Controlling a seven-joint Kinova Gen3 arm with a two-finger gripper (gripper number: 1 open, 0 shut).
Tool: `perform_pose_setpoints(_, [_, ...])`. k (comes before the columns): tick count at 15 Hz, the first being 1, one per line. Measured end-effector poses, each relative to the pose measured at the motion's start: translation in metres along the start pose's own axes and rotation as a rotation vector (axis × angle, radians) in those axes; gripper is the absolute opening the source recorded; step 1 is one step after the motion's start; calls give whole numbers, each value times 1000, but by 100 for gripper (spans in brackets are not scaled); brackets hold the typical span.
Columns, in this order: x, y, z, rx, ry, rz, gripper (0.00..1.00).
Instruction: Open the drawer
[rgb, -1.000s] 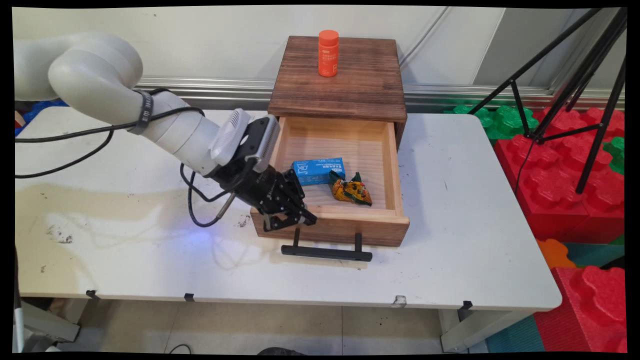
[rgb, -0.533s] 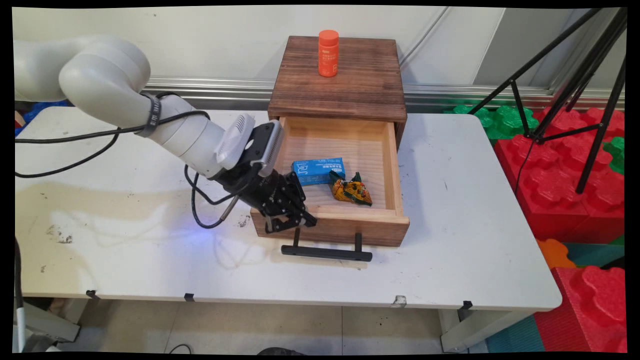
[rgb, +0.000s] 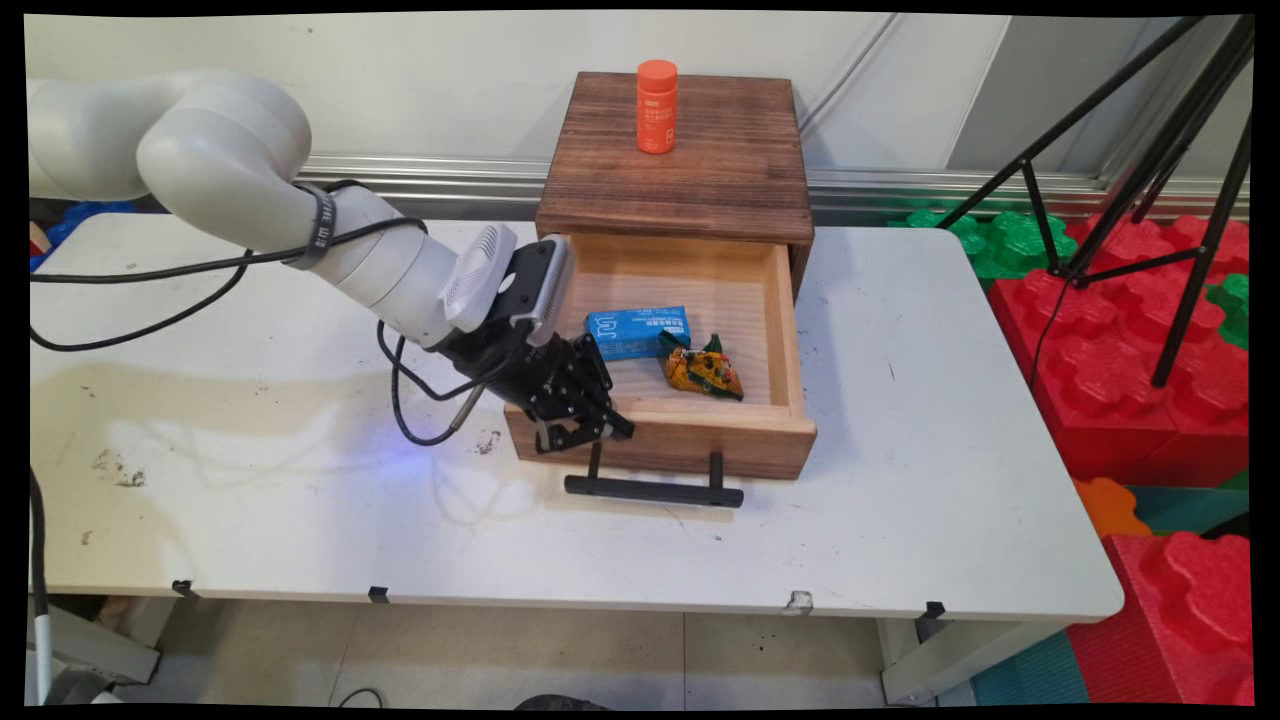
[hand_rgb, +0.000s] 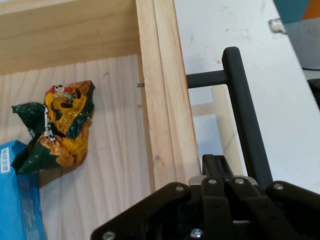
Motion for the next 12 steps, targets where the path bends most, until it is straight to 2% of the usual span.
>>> perform_pose_setpoints(5, [-5, -11, 0, 31, -14, -5, 0])
perform_pose_setpoints(12, [-17, -40, -3, 102, -30, -21, 0])
